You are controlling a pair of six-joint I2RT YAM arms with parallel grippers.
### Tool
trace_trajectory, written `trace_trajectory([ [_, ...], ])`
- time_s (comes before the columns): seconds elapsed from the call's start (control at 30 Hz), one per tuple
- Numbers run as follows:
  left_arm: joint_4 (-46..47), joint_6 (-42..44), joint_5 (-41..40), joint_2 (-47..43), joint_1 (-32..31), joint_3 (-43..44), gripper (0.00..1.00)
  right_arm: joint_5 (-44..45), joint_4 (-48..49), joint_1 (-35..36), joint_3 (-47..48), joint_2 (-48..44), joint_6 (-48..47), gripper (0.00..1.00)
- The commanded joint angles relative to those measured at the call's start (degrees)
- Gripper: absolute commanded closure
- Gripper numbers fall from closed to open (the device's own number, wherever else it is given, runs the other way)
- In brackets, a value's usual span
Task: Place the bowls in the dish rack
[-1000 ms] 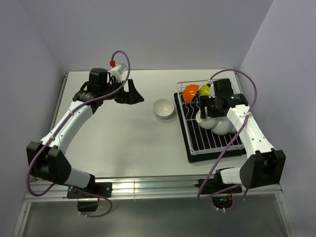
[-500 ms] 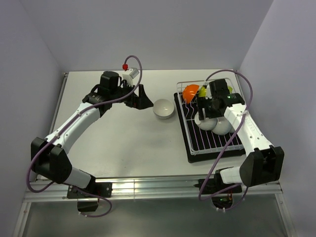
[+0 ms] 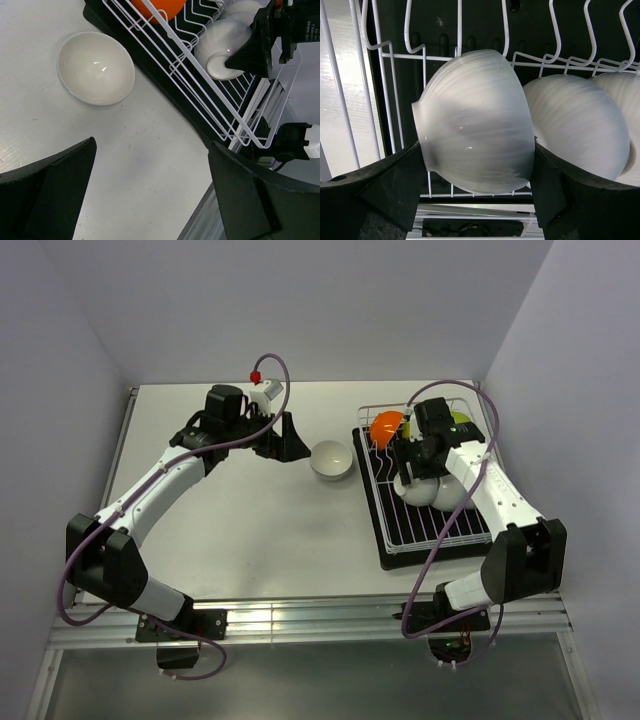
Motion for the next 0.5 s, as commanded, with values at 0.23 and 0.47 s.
trace_trajectory([
  [0.23,0.3,1.8,-0.3,-0.4,-0.1,1.7,0.00,2.5,3.5,0.6,3.4,1.7,-0.6,0.31],
  [0.47,-0.1,1.7,-1.0,-0.3,0.0,1.8,0.01,3.4,3.6,0.5,3.8,0.4,-1.2,0.06],
])
